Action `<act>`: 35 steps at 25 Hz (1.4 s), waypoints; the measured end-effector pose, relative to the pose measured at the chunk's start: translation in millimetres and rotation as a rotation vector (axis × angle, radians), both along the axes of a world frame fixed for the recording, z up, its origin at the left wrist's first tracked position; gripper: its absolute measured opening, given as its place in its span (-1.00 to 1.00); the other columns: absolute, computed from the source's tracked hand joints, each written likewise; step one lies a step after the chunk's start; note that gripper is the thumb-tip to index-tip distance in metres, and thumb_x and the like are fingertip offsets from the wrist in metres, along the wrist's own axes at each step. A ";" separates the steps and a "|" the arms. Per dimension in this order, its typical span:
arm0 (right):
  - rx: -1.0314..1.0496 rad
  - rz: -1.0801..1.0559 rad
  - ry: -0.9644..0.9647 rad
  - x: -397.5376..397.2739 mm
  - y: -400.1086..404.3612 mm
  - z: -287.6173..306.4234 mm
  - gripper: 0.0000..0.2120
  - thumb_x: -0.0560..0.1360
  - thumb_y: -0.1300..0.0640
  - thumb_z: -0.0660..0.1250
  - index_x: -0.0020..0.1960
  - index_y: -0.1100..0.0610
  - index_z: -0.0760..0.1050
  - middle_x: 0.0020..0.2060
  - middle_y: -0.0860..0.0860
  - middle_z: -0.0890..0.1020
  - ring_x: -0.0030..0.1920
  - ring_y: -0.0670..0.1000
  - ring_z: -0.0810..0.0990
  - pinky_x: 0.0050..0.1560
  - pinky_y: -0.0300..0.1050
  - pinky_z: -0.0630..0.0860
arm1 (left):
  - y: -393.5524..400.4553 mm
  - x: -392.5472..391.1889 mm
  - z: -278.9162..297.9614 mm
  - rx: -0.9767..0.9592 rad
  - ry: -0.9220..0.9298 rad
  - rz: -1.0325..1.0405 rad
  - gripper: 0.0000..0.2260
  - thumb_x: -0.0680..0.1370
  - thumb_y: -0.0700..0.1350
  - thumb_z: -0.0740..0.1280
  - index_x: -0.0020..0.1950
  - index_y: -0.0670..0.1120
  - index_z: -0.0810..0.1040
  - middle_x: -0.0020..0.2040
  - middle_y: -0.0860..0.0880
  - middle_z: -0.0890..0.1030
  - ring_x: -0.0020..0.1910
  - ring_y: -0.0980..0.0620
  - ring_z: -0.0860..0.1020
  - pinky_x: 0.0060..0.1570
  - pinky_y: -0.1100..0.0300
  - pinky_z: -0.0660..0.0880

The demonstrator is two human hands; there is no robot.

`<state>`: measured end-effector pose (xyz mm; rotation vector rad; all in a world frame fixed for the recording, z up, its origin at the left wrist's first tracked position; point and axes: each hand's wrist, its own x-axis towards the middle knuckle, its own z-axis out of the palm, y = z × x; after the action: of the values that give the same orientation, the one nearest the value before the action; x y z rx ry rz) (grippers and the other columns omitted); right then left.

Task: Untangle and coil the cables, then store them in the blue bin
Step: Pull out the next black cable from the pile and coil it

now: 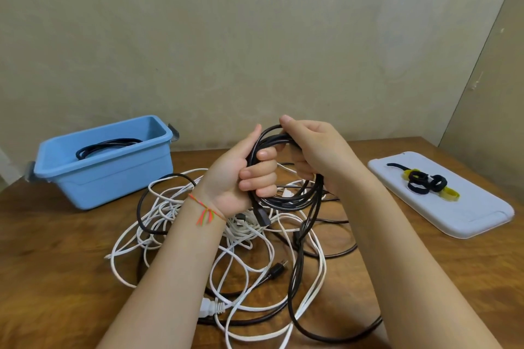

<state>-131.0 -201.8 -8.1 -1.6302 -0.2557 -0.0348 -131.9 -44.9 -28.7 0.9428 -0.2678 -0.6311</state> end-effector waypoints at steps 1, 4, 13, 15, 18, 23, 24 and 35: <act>0.021 0.028 0.007 0.3 -0.6 -0.4 -0.62 0.64 -0.05 0.22 -0.27 0.14 0.44 -0.53 -0.03 0.20 -0.55 -0.05 0.12 -0.52 -0.20 0.09 | 1.6 1.0 -0.4 -0.008 0.006 -0.003 -0.52 0.65 0.21 0.09 -0.36 -0.04 0.38 -0.59 0.09 0.12 -0.65 0.16 0.17 -0.49 0.25 0.13; 0.126 0.103 0.068 2.8 0.1 -2.8 -0.68 0.61 -0.05 0.29 -0.14 0.19 0.47 -0.51 -0.05 0.18 -0.53 -0.07 0.13 -0.52 -0.21 0.12 | 0.4 4.6 0.0 -0.041 0.044 0.145 -0.51 0.64 0.14 0.16 -0.46 -0.02 0.28 -0.62 0.08 0.12 -0.67 0.14 0.12 -0.53 0.25 0.05; 0.215 0.180 0.256 3.6 42.2 -29.7 -0.73 0.58 -0.06 0.34 -0.07 0.17 0.52 -0.20 0.14 0.57 -0.27 0.07 0.56 -0.28 -0.10 0.55 | 10.0 11.3 1.1 -0.367 0.091 0.804 -0.50 0.59 0.09 0.20 -0.49 0.01 0.12 -0.57 0.05 0.08 -0.61 0.08 0.06 -0.61 0.24 0.05; 0.069 0.251 0.275 -3.0 44.8 -30.5 -0.72 0.58 -0.04 0.35 0.09 0.19 0.51 -0.25 0.11 0.56 -0.41 0.01 0.49 -0.43 -0.17 0.47 | 12.5 10.5 1.8 -0.379 0.091 0.896 -0.50 0.61 0.13 0.20 -0.44 0.00 0.10 -0.57 0.05 0.09 -0.61 0.07 0.06 -0.61 0.28 0.11; 0.039 0.309 0.233 -3.9 45.1 -29.8 -0.81 0.59 0.04 0.36 -0.02 0.17 0.46 -0.41 0.03 0.41 -0.51 -0.07 0.29 -0.54 -0.26 0.21 | 12.0 11.1 2.4 -0.383 0.091 0.923 -0.48 0.63 0.20 0.19 -0.42 0.00 0.10 -0.55 0.04 0.10 -0.59 0.06 0.09 -0.52 0.26 0.24; 0.416 0.146 0.142 5.6 47.7 -36.3 -0.75 0.57 0.19 0.36 -0.27 0.13 0.43 -0.47 -0.04 0.32 -0.53 -0.10 0.24 -0.53 -0.27 0.16 | 7.0 16.6 -0.4 -0.546 0.132 0.756 -0.44 0.63 0.25 0.15 -0.45 -0.03 0.16 -0.48 0.02 0.18 -0.51 0.06 0.25 -0.20 0.18 0.37; 0.440 0.107 0.115 8.2 47.3 -38.0 -0.77 0.57 0.16 0.37 -0.26 0.12 0.46 -0.46 -0.04 0.34 -0.51 -0.09 0.25 -0.50 -0.27 0.18 | 4.5 15.5 0.0 -0.574 0.134 0.709 -0.44 0.64 0.24 0.14 -0.45 -0.03 0.17 -0.46 0.01 0.21 -0.47 0.04 0.31 -0.11 0.14 0.43; 0.316 0.114 -0.005 3.4 6.3 -4.2 -0.61 0.64 -0.13 0.17 -0.06 0.20 0.50 -0.46 0.06 0.37 -0.47 0.05 0.45 -0.36 -0.04 0.50 | 16.8 5.2 12.8 0.035 0.047 0.374 -0.45 0.67 0.19 0.01 -0.08 -0.21 0.56 -0.48 -0.08 0.46 -0.52 -0.06 0.48 -0.31 0.16 0.53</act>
<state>-127.6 -195.6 -12.3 -1.2999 -0.3293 0.0073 -126.7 -28.1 -15.8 0.9792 -0.0351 -0.3132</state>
